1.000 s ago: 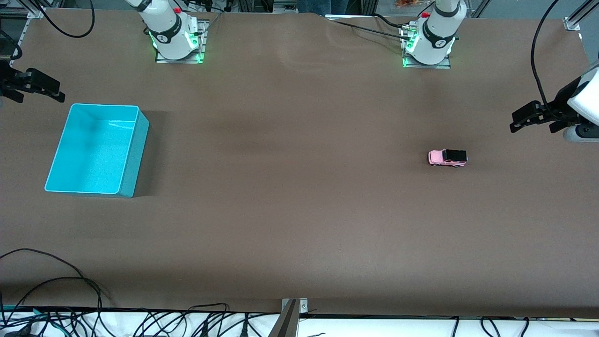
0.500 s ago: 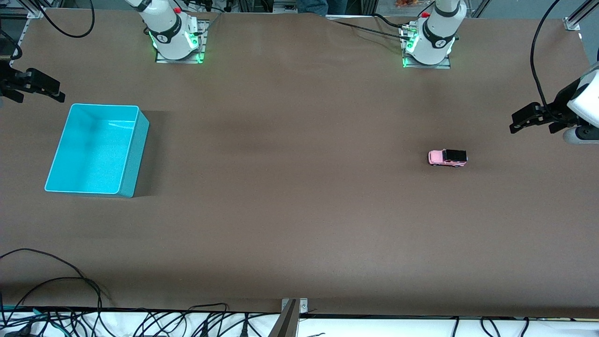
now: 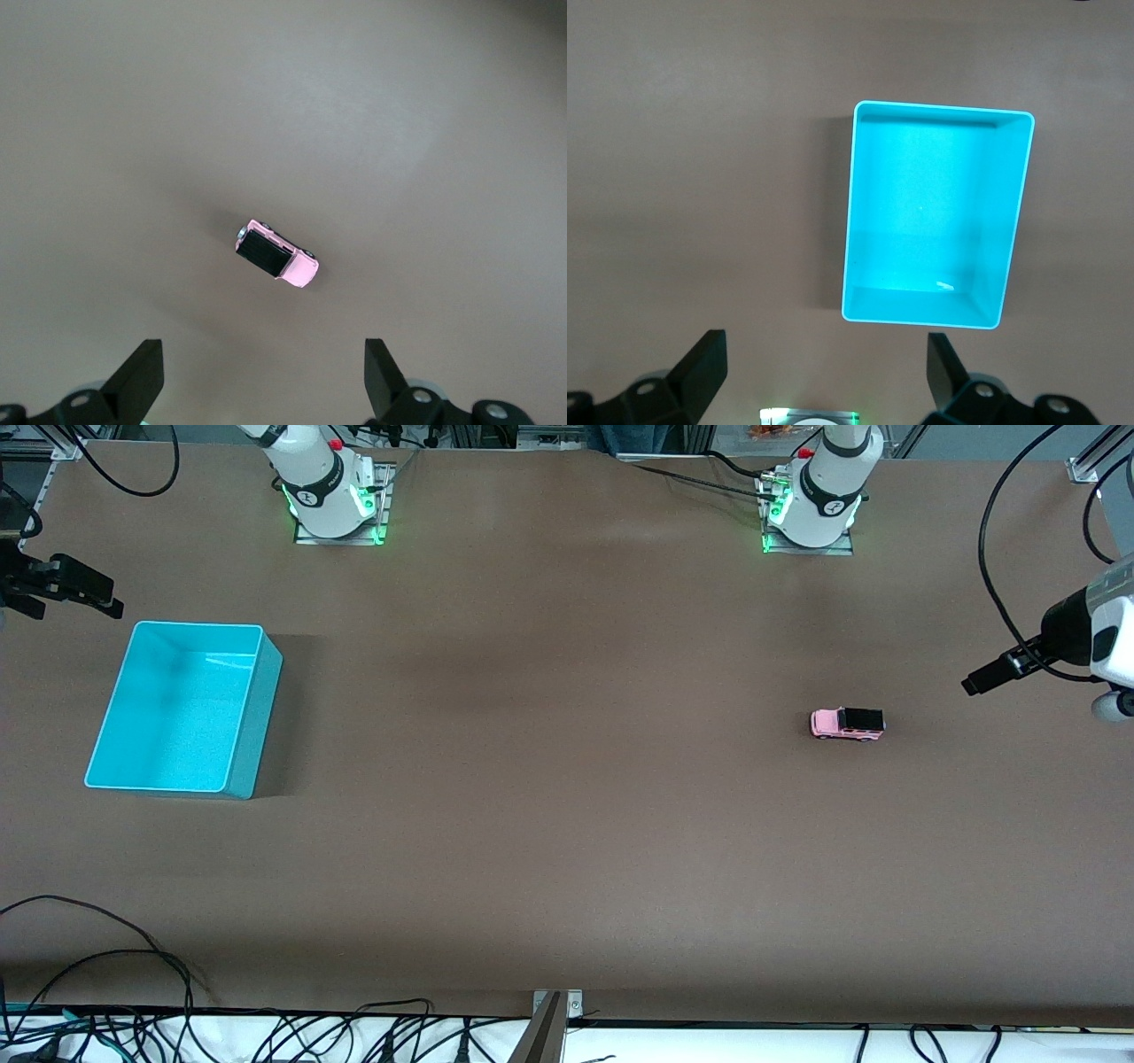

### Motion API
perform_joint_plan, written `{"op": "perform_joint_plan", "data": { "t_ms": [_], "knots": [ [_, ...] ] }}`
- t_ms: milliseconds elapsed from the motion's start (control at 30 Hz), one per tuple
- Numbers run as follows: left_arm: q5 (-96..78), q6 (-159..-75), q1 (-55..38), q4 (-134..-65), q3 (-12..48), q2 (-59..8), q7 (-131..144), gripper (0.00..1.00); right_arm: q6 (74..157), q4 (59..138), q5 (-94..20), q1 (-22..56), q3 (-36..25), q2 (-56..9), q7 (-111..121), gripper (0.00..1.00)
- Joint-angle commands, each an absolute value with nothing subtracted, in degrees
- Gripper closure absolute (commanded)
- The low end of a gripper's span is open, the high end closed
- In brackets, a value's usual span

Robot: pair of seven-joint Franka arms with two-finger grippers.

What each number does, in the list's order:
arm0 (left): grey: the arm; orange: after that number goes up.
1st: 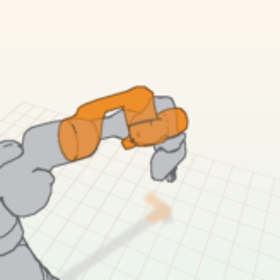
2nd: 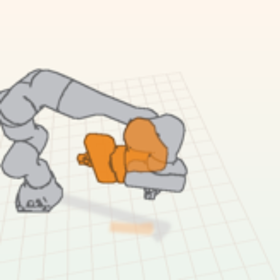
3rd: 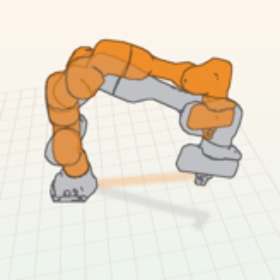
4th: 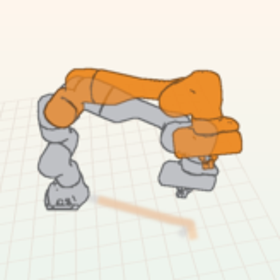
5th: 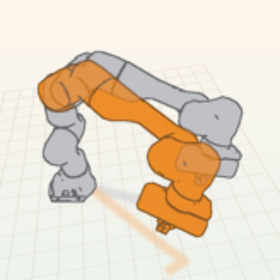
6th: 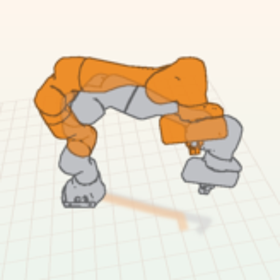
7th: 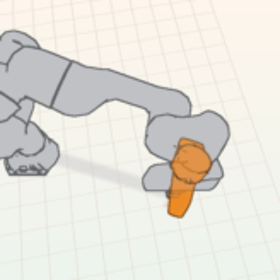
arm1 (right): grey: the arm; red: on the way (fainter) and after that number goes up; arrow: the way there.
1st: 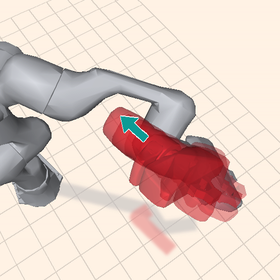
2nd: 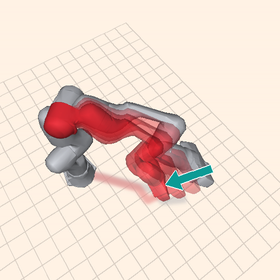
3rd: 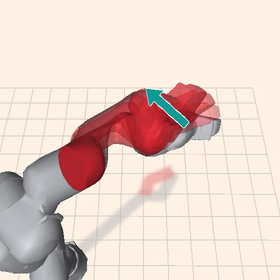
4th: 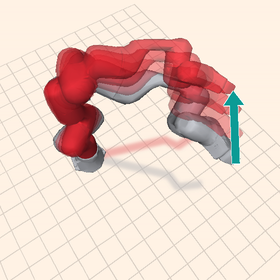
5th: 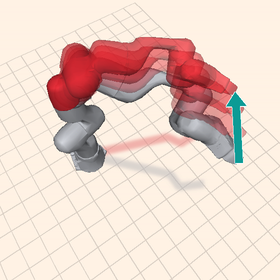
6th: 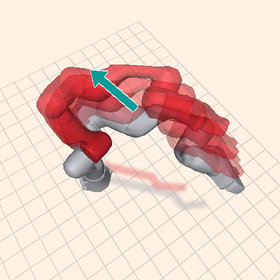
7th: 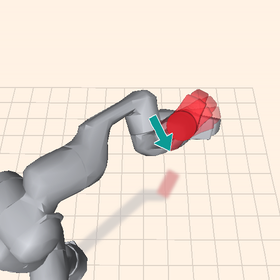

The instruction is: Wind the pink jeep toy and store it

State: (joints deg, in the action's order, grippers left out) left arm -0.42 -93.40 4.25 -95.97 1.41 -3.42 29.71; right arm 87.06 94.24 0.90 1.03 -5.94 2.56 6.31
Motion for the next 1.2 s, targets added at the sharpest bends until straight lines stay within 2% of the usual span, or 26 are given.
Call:
{"op": "perform_joint_plan", "data": {
  "t_ms": [0,467,800,833,1167],
  "knots": [
    [-0.97,-92.55,4.04,-96.15,1.32,-4.3,41.64,0.0,85.87,92.73,0.88,1.05,-5.98,2.02,6.15,0.0],
    [-1.05,-94.39,4.13,-98.61,1.85,-9.67,75.47,0.0,85.34,92.9,0.88,1.05,-5.98,2.02,6.77,0.0],
    [-1.67,-103.79,5.01,-107.92,1.85,-9.32,86.48,0.0,85.34,92.81,0.88,1.05,-5.98,2.02,6.24,0.0],
    [-1.58,-109.02,5.53,-112.11,1.76,-8.88,90.83,0.0,85.43,92.73,0.88,1.05,-6.06,2.02,6.24,0.0],
    [-1.14,-119.25,5.54,-121.18,1.76,-7.56,94.04,0.0,86.05,92.64,1.05,0.88,-6.07,2.02,5.89,0.0]
  ]
}}
